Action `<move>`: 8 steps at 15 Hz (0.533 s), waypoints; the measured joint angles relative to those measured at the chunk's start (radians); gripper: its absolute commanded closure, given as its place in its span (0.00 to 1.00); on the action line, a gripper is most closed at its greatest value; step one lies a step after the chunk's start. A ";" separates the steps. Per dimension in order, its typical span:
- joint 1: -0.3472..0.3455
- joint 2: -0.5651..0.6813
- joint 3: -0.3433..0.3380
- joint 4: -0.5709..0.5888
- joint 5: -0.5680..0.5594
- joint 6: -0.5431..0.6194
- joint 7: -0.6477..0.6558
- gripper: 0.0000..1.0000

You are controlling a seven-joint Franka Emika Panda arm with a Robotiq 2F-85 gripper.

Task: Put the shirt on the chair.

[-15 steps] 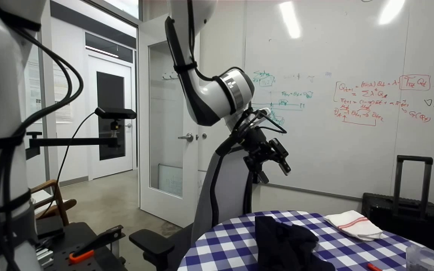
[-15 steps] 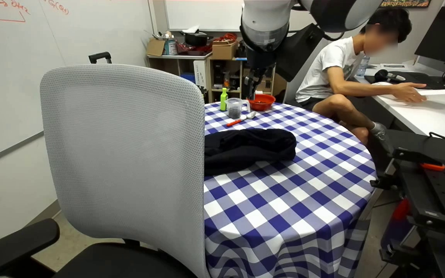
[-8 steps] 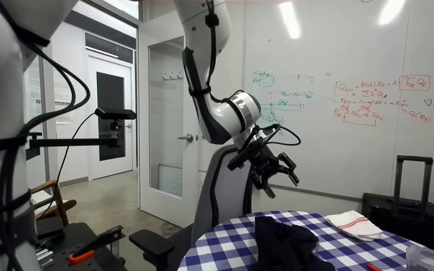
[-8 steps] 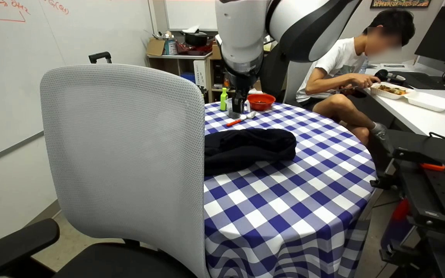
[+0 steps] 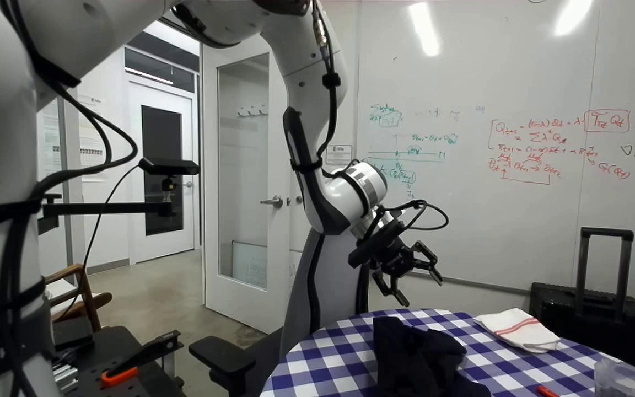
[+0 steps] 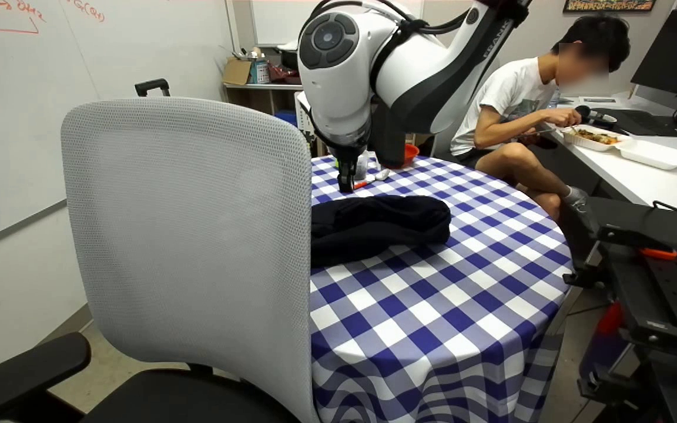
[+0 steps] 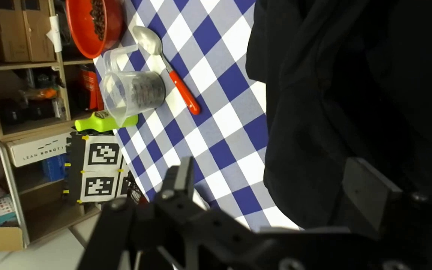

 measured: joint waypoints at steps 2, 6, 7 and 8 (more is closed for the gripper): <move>-0.001 0.040 -0.004 0.041 0.002 0.000 -0.027 0.00; -0.002 0.098 0.000 0.078 0.056 0.000 -0.098 0.00; -0.002 0.107 0.004 0.082 0.086 0.000 -0.126 0.00; -0.002 0.114 0.007 0.085 0.118 0.000 -0.156 0.00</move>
